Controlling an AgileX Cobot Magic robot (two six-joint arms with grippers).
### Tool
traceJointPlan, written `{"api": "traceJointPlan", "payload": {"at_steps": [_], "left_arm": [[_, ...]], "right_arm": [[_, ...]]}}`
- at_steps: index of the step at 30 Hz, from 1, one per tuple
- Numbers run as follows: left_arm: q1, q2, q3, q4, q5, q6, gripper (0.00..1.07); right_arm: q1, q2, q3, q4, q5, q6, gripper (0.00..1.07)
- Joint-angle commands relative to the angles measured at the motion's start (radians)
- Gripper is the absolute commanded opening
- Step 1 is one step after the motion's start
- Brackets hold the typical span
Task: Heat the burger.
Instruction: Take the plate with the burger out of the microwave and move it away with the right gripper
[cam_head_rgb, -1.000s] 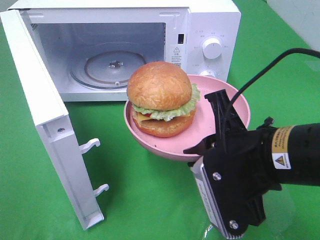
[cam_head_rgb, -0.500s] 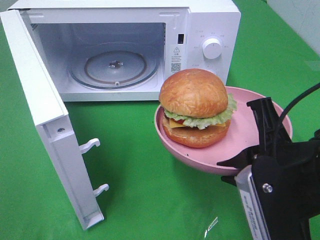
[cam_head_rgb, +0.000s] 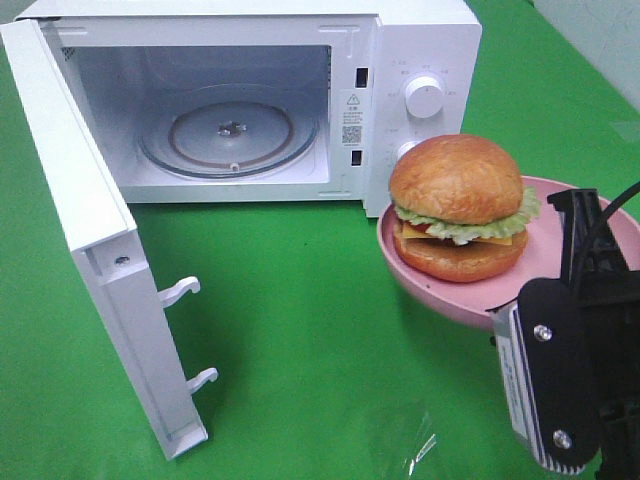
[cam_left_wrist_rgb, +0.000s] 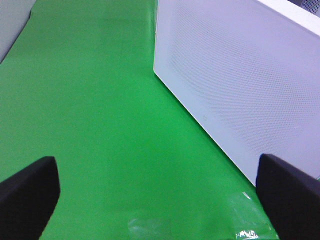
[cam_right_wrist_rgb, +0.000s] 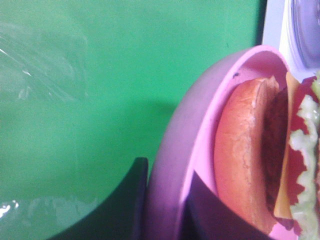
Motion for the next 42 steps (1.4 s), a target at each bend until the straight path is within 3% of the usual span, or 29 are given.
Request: {"api": "traceJointPlan", "payload": {"at_steps": [1,9,28,37,42], "left_arm": [[0.000,-0.015,0.001,-0.002,-0.012,-0.001,1.00],[0.000,-0.015,0.001,-0.002,-0.012,-0.001,1.00],[0.000,-0.015,0.001,-0.002,-0.012,-0.001,1.00],[0.000,-0.015,0.001,-0.002,-0.012,-0.001,1.00],[0.000,-0.015,0.001,-0.002,-0.012,-0.001,1.00]], "right_arm": [[0.001,-0.015,-0.009,-0.253,0.052,0.313,0.00],[0.001,-0.015,-0.009,-0.398,0.211,0.676,0.00],[0.001,-0.015,-0.009,-0.425,0.432,0.962,0.00],[0.001,0.104,-0.009,-0.450,0.504,1.077,0.00],[0.001,0.229,-0.009,-0.468,0.506,1.256,0.00]]}}
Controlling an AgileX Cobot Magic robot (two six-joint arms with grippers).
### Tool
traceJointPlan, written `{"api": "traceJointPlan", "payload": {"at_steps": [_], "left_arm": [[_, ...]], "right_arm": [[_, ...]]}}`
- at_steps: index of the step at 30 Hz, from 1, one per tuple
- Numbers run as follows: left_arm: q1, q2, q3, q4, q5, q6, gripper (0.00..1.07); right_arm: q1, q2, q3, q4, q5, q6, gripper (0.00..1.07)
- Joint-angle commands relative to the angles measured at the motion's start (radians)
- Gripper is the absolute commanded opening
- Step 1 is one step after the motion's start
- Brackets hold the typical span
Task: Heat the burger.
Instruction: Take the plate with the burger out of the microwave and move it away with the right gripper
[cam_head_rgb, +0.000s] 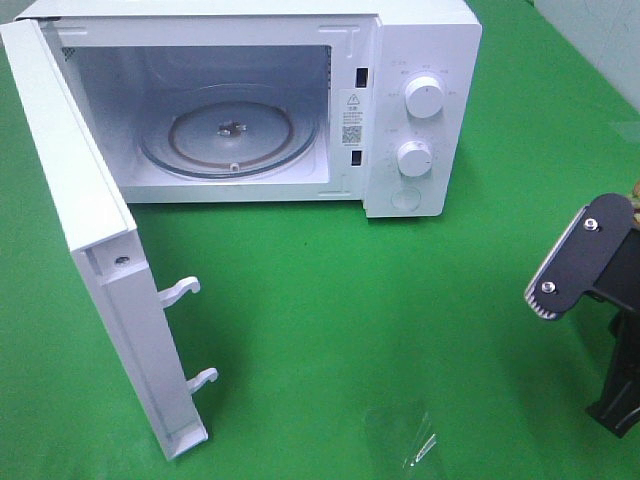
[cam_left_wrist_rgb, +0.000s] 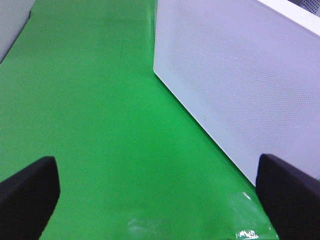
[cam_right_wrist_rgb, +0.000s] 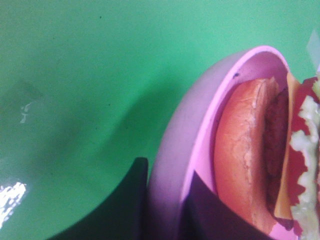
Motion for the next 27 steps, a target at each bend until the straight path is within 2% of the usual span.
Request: {"api": "traceJointPlan", "payload": {"at_steps": [1,3,7,16,27], "left_arm": [[0.000,-0.015,0.001,-0.002,-0.012,-0.001,1.00],[0.000,-0.015,0.001,-0.002,-0.012,-0.001,1.00],[0.000,-0.015,0.001,-0.002,-0.012,-0.001,1.00],[0.000,-0.015,0.001,-0.002,-0.012,-0.001,1.00],[0.000,-0.015,0.001,-0.002,-0.012,-0.001,1.00]], "right_arm": [[0.001,0.048,-0.009,-0.077,0.033,0.091,0.00],[0.001,0.129,-0.012,-0.138,0.077,0.257,0.00],[0.001,0.207,-0.041,-0.166,0.149,0.410,0.00],[0.000,0.353,-0.089,-0.164,0.150,0.471,0.00],[-0.161,0.465,-0.155,-0.186,0.129,0.571,0.01]]}}
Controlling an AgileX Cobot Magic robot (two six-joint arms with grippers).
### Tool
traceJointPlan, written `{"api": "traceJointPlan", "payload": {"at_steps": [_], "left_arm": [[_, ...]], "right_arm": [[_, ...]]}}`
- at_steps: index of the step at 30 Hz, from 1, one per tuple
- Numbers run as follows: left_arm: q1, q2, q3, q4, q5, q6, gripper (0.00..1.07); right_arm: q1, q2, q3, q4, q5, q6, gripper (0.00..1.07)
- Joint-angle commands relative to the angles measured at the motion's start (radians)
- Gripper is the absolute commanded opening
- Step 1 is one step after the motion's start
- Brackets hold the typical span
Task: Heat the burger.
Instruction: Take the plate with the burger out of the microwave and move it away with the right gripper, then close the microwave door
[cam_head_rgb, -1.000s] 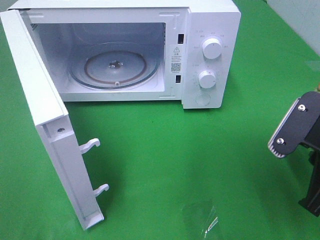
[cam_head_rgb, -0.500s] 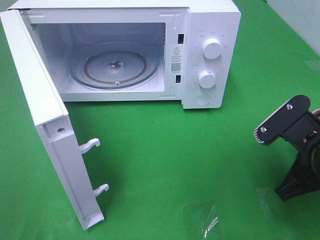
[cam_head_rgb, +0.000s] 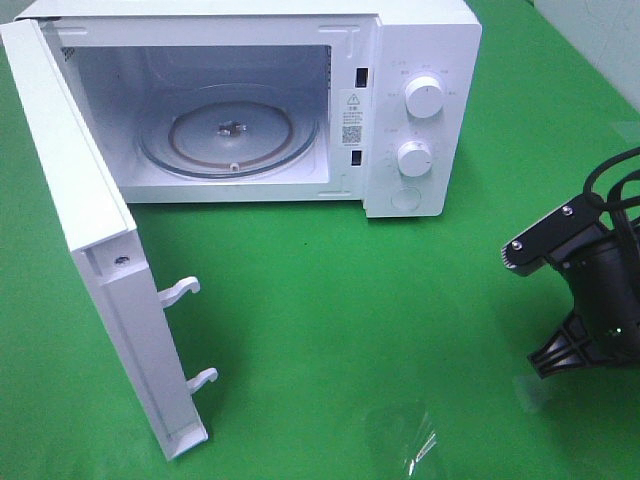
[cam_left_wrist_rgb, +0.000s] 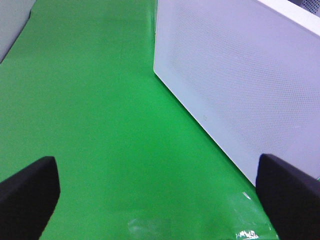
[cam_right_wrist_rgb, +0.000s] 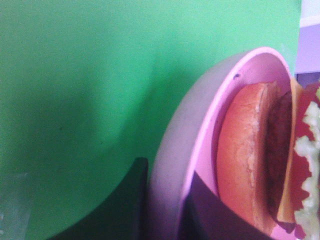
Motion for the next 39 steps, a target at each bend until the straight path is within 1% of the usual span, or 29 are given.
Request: {"api": "traceJointPlan", "payload": {"at_steps": [1,2,4,5,6,9,10,16,17,18,19,20,21,22,23,24,25,26,27,28,29,30,31,34,35,36,37,38,39], "left_arm": [[0.000,-0.015,0.001,-0.002,-0.012,-0.001,1.00],[0.000,-0.015,0.001,-0.002,-0.012,-0.001,1.00],[0.000,-0.015,0.001,-0.002,-0.012,-0.001,1.00],[0.000,-0.015,0.001,-0.002,-0.012,-0.001,1.00],[0.000,-0.015,0.001,-0.002,-0.012,-0.001,1.00],[0.000,-0.015,0.001,-0.002,-0.012,-0.001,1.00],[0.000,-0.015,0.001,-0.002,-0.012,-0.001,1.00],[0.000,-0.015,0.001,-0.002,-0.012,-0.001,1.00],[0.000,-0.015,0.001,-0.002,-0.012,-0.001,1.00],[0.000,-0.015,0.001,-0.002,-0.012,-0.001,1.00],[0.000,-0.015,0.001,-0.002,-0.012,-0.001,1.00],[0.000,-0.015,0.001,-0.002,-0.012,-0.001,1.00],[0.000,-0.015,0.001,-0.002,-0.012,-0.001,1.00],[0.000,-0.015,0.001,-0.002,-0.012,-0.001,1.00],[0.000,-0.015,0.001,-0.002,-0.012,-0.001,1.00],[0.000,-0.015,0.001,-0.002,-0.012,-0.001,1.00],[0.000,-0.015,0.001,-0.002,-0.012,-0.001,1.00],[0.000,-0.015,0.001,-0.002,-0.012,-0.001,1.00],[0.000,-0.015,0.001,-0.002,-0.012,-0.001,1.00],[0.000,-0.015,0.001,-0.002,-0.012,-0.001,1.00],[0.000,-0.015,0.001,-0.002,-0.012,-0.001,1.00],[0.000,-0.015,0.001,-0.002,-0.012,-0.001,1.00],[0.000,-0.015,0.001,-0.002,-0.012,-0.001,1.00],[0.000,-0.015,0.001,-0.002,-0.012,-0.001,1.00],[0.000,-0.015,0.001,-0.002,-0.012,-0.001,1.00],[0.000,-0.015,0.001,-0.002,-0.012,-0.001,1.00],[0.000,-0.015,0.001,-0.002,-0.012,-0.001,1.00],[0.000,-0.015,0.001,-0.002,-0.012,-0.001,1.00],[0.000,-0.015,0.001,-0.002,-0.012,-0.001,1.00]], "right_arm": [[-0.065,0.037,-0.029,-0.070,0.055,0.009,0.01],[-0.065,0.037,-0.029,-0.070,0.055,0.009,0.01],[-0.108,0.071,-0.040,-0.074,0.049,0.011,0.02],[-0.108,0.071,-0.040,-0.074,0.049,0.011,0.02],[-0.138,0.095,-0.044,-0.079,0.037,0.014,0.03],[-0.160,0.113,-0.045,-0.086,0.022,0.018,0.03],[-0.185,0.137,-0.045,-0.092,-0.007,0.037,0.04],[-0.223,0.163,-0.045,-0.111,-0.086,0.067,0.09],[-0.224,0.163,-0.045,-0.111,-0.116,0.067,0.13],[-0.224,0.163,-0.045,-0.111,-0.116,0.067,0.13],[-0.224,0.163,-0.045,-0.111,-0.142,0.067,0.18],[-0.224,0.162,-0.045,-0.101,-0.176,0.067,0.26],[-0.224,0.162,-0.045,-0.101,-0.176,0.067,0.26],[-0.224,0.158,-0.045,-0.095,-0.190,0.066,0.31],[-0.224,0.158,-0.045,-0.095,-0.190,0.066,0.31],[-0.223,0.146,-0.045,-0.079,-0.212,0.063,0.40],[-0.223,0.146,-0.045,-0.079,-0.212,0.063,0.40],[-0.223,0.125,-0.045,-0.058,-0.230,0.056,0.48],[-0.223,0.125,-0.045,-0.058,-0.230,0.056,0.48],[-0.223,0.088,-0.045,-0.034,-0.240,0.056,0.55],[-0.222,0.039,-0.045,-0.013,-0.245,0.051,0.58],[-0.222,0.039,-0.045,-0.013,-0.245,0.051,0.58],[-0.222,-0.013,-0.045,0.014,-0.256,0.028,0.58],[-0.222,-0.045,-0.045,0.037,-0.268,-0.002,0.58],[-0.222,-0.104,-0.045,0.097,-0.303,-0.070,0.58],[-0.222,-0.104,-0.045,0.097,-0.303,-0.070,0.58],[-0.222,-0.170,-0.045,0.170,-0.351,-0.168,0.59],[-0.222,-0.235,-0.045,0.271,-0.392,-0.304,0.61],[-0.222,-0.235,-0.045,0.271,-0.392,-0.304,0.61]]}}
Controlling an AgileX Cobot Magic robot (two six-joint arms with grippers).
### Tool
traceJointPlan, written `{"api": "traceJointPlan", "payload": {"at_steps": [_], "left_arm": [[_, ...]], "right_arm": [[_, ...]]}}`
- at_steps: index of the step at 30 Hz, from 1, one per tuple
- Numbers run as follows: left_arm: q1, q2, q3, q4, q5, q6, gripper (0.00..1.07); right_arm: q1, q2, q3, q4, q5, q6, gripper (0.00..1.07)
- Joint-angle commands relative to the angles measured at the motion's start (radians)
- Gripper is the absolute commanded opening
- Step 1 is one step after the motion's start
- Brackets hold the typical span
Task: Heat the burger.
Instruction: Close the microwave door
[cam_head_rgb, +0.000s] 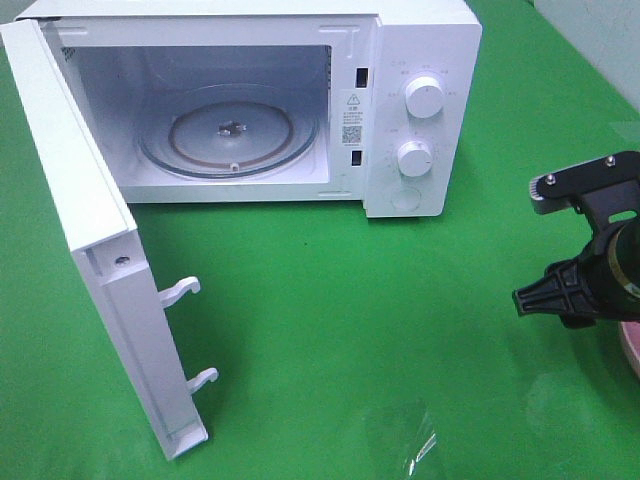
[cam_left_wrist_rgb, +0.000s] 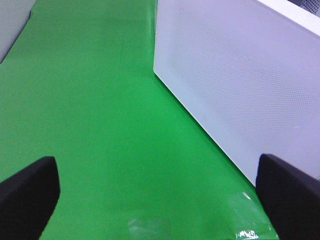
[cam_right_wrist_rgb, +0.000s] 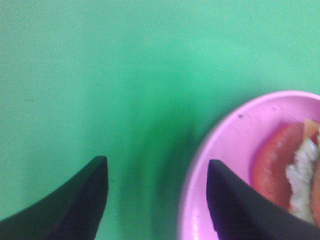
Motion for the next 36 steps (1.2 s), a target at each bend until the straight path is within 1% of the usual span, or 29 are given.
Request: {"api": "traceJointPlan", "payload": {"at_steps": [1,2,3,4,5,6,7,8,9,10,11,12,13,14,16,21,22,23,24,25,26,29,30,31,32,33,34,35,36], "left_arm": [[0.000,-0.015,0.001,-0.002,-0.012,-0.001,1.00],[0.000,-0.015,0.001,-0.002,-0.012,-0.001,1.00],[0.000,-0.015,0.001,-0.002,-0.012,-0.001,1.00],[0.000,-0.015,0.001,-0.002,-0.012,-0.001,1.00],[0.000,-0.015,0.001,-0.002,-0.012,-0.001,1.00],[0.000,-0.015,0.001,-0.002,-0.012,-0.001,1.00],[0.000,-0.015,0.001,-0.002,-0.012,-0.001,1.00],[0.000,-0.015,0.001,-0.002,-0.012,-0.001,1.00],[0.000,-0.015,0.001,-0.002,-0.012,-0.001,1.00],[0.000,-0.015,0.001,-0.002,-0.012,-0.001,1.00],[0.000,-0.015,0.001,-0.002,-0.012,-0.001,1.00],[0.000,-0.015,0.001,-0.002,-0.012,-0.001,1.00],[0.000,-0.015,0.001,-0.002,-0.012,-0.001,1.00],[0.000,-0.015,0.001,-0.002,-0.012,-0.001,1.00],[0.000,-0.015,0.001,-0.002,-0.012,-0.001,1.00],[0.000,-0.015,0.001,-0.002,-0.012,-0.001,1.00],[0.000,-0.015,0.001,-0.002,-0.012,-0.001,1.00],[0.000,-0.015,0.001,-0.002,-0.012,-0.001,1.00],[0.000,-0.015,0.001,-0.002,-0.012,-0.001,1.00],[0.000,-0.015,0.001,-0.002,-0.012,-0.001,1.00],[0.000,-0.015,0.001,-0.002,-0.012,-0.001,1.00],[0.000,-0.015,0.001,-0.002,-0.012,-0.001,1.00],[0.000,-0.015,0.001,-0.002,-0.012,-0.001,1.00],[0.000,-0.015,0.001,-0.002,-0.012,-0.001,1.00],[0.000,-0.015,0.001,-0.002,-0.012,-0.001,1.00],[0.000,-0.015,0.001,-0.002,-0.012,-0.001,1.00],[0.000,-0.015,0.001,-0.002,-0.012,-0.001,1.00],[0.000,-0.015,0.001,-0.002,-0.012,-0.001,1.00],[0.000,-0.015,0.001,-0.002,-0.012,-0.001,1.00]], "right_arm": [[-0.002,-0.136,-0.006,0.212,-0.065,-0.293,0.65],[-0.002,-0.136,-0.006,0.212,-0.065,-0.293,0.65],[-0.002,-0.162,-0.006,0.271,-0.066,-0.363,0.67],[-0.002,-0.162,-0.006,0.271,-0.066,-0.363,0.67],[-0.002,-0.225,-0.006,0.386,-0.063,-0.472,0.71],[-0.002,-0.225,-0.006,0.386,-0.063,-0.472,0.71],[-0.002,-0.288,-0.006,0.518,-0.036,-0.624,0.75],[-0.002,-0.288,-0.006,0.518,-0.036,-0.624,0.75],[-0.002,-0.341,-0.006,0.627,0.015,-0.736,0.77],[-0.002,-0.341,-0.006,0.627,0.015,-0.736,0.77],[-0.002,-0.389,-0.006,0.718,0.068,-0.833,0.76],[-0.002,-0.389,-0.006,0.718,0.068,-0.833,0.76],[-0.002,-0.433,-0.006,0.798,0.122,-0.892,0.76],[-0.002,-0.433,-0.006,0.798,0.122,-0.892,0.76],[-0.002,-0.523,-0.006,0.878,0.231,-0.956,0.76],[-0.002,-0.616,-0.006,0.882,0.334,-0.969,0.76],[-0.002,-0.669,-0.006,0.882,0.386,-0.969,0.76],[-0.002,-0.669,-0.006,0.882,0.386,-0.969,0.76],[-0.002,-0.725,-0.006,0.882,0.432,-0.969,0.76],[-0.002,-0.725,-0.006,0.882,0.432,-0.969,0.76],[-0.002,-0.780,-0.005,0.882,0.470,-0.969,0.76],[-0.002,-0.806,-0.004,0.881,0.485,-0.969,0.76],[-0.002,-0.878,0.002,0.881,0.507,-0.977,0.76],[-0.002,-0.878,0.002,0.881,0.507,-0.977,0.76],[-0.002,-0.954,0.017,0.879,0.514,-0.980,0.76],[-0.002,-0.954,0.017,0.879,0.514,-0.980,0.76],[-0.006,-1.021,0.034,0.879,0.515,-0.981,0.76],[-0.006,-1.021,0.034,0.879,0.515,-0.981,0.76],[-0.025,-1.080,0.042,0.892,0.511,-0.980,0.76]]}}
